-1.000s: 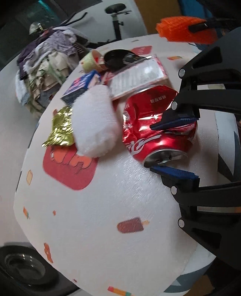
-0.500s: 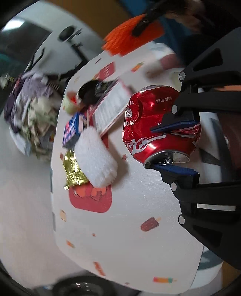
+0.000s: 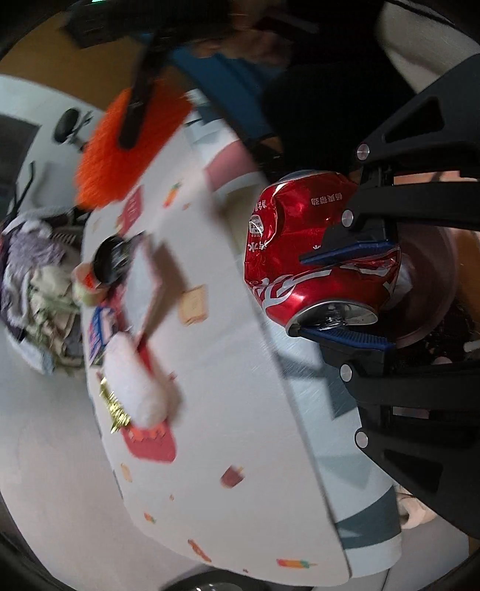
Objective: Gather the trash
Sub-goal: 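Lower the can and orange net into the brown bin and release both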
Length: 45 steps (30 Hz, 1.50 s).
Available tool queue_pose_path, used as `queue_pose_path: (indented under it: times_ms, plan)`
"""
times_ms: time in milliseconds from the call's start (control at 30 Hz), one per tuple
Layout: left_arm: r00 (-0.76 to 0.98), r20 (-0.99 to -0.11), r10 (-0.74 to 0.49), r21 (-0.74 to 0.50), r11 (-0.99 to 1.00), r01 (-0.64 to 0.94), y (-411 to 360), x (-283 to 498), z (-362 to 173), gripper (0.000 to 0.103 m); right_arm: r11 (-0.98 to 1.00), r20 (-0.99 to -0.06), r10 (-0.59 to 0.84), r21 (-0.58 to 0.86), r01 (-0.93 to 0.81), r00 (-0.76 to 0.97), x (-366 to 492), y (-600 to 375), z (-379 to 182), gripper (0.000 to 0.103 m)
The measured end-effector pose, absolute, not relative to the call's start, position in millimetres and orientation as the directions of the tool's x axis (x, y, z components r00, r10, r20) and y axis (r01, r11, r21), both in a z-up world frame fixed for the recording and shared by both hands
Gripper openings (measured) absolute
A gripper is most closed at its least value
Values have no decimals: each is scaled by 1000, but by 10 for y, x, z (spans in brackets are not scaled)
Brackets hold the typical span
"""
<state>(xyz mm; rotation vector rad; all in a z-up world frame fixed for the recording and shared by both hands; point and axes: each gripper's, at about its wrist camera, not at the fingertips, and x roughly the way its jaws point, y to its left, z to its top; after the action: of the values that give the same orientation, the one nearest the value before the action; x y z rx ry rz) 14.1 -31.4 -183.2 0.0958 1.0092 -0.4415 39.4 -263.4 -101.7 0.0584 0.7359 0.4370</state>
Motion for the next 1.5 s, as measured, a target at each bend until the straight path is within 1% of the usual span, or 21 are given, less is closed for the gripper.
queue_pose_path:
  times_ms: [100,233,267,300,367,467,533,600,700,800,1000,1100,1433,1500]
  plan:
    - [395,-866,-308,-110,886,450,-470,35,-2015,33,909,-636,405,199,-367,657,363,-2627,-1002,35]
    - [334,-890,-312,-122,866,485,-612,-40,-2212,34,911,-637,399,196,-362,660,338,-2650,-995,35]
    - [325,-891,-317,-133,866,481,-617,-44,-2231,39,912,-638,397,196,-360,660,334,-2655,-995,35]
    - [321,-888,-331,-149,865,479,-605,-43,-2224,54,913,-639,396,196,-358,659,330,-2660,-1000,35]
    - [346,-865,-364,-175,864,471,-554,-63,-2139,69,914,-645,394,197,-355,655,322,-2670,-1016,35]
    - [424,-828,-368,-173,886,431,-433,-40,-1946,80,914,-655,392,199,-353,646,307,-2669,-1064,35]
    - [498,-783,-373,-189,905,380,-287,-32,-1773,82,912,-663,395,202,-357,636,293,-2651,-1105,35]
    - [574,-733,-365,-200,922,330,-139,-38,-1591,91,910,-671,398,200,-364,625,275,-2620,-1148,35]
    - [670,-673,-312,-174,948,266,57,-55,-1345,95,900,-690,412,203,-386,596,232,-2532,-1238,35]
    - [723,-644,-249,-140,968,209,196,-66,-1198,97,886,-710,427,207,-414,560,177,-2417,-1336,35]
    - [744,-642,-186,-147,982,118,443,-30,-1140,97,840,-755,466,214,-498,461,-20,-2131,-1544,35]
    - [743,-647,-172,-152,984,96,516,-43,-1122,97,814,-781,478,222,-536,402,-105,-1988,-1651,36]
    - [736,-659,-154,-148,986,73,538,-39,-1168,97,770,-863,441,222,-598,247,-217,-1722,-1953,37]
    - [734,-662,-152,-149,986,69,541,-33,-1180,97,760,-871,435,219,-612,227,-239,-1684,-1986,42]
